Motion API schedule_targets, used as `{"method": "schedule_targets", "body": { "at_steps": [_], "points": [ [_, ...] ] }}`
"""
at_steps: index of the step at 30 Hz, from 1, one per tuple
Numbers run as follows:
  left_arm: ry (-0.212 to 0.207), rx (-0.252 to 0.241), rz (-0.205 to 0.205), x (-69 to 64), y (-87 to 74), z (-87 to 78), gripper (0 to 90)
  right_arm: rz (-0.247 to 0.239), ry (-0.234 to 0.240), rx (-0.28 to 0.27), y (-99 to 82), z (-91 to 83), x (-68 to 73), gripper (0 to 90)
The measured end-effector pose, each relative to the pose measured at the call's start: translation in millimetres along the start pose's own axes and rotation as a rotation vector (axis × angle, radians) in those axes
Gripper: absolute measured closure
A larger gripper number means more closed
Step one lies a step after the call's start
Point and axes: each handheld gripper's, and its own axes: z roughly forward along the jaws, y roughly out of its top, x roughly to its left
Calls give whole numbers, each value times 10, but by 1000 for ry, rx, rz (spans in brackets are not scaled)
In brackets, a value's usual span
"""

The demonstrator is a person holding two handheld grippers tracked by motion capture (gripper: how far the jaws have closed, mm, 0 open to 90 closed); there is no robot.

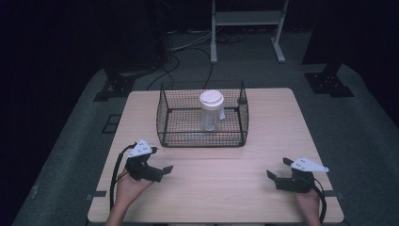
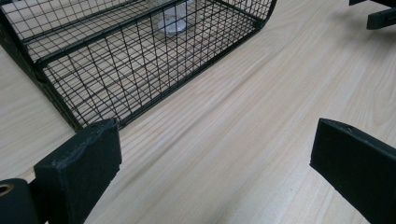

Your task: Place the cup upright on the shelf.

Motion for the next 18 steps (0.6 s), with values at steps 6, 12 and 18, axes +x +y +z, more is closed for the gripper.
{"method": "schedule_targets", "body": {
  "at_steps": [6,12,18],
  "points": [
    [12,-22,-10,0,-87,-45,11,0,0,-1,0,-1,0,129],
    [19,-34,-32,13,-196,-59,11,0,0,-2,-1,-2,0,129],
    [28,-47,-44,-2,-286,-55,11,-2,-2,-3,-1,-3,3,129]
  ]
}}
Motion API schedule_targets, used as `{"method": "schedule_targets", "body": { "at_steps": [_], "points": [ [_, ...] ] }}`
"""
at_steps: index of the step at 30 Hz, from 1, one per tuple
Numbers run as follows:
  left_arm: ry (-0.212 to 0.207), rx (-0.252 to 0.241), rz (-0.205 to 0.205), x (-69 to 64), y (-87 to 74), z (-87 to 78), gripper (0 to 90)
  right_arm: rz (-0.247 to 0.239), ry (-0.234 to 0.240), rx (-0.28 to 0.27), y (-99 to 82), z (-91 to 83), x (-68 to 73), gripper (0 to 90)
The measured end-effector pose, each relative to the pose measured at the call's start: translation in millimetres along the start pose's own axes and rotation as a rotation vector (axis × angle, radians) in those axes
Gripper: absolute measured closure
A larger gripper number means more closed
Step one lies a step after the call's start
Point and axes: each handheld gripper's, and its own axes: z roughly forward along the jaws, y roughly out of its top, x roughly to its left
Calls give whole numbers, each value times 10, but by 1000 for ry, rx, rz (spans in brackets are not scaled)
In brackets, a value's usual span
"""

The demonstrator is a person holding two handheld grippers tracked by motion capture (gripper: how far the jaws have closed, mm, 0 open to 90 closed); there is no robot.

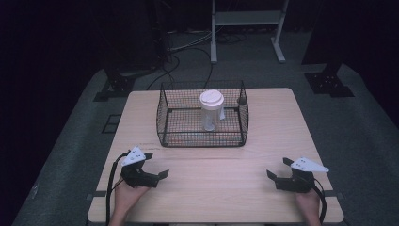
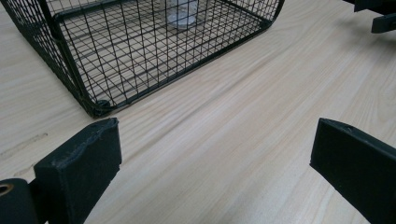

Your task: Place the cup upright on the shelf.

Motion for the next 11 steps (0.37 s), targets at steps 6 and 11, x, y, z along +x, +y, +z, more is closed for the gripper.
{"method": "schedule_targets", "body": {
  "at_steps": [6,11],
  "points": [
    [30,7,1,-47,-117,-15,11,-3,-2,-2,-1,-1,4,129],
    [43,-36,-17,-57,-180,-63,11,2,-1,-11,-4,-9,-2,129]
  ]
}}
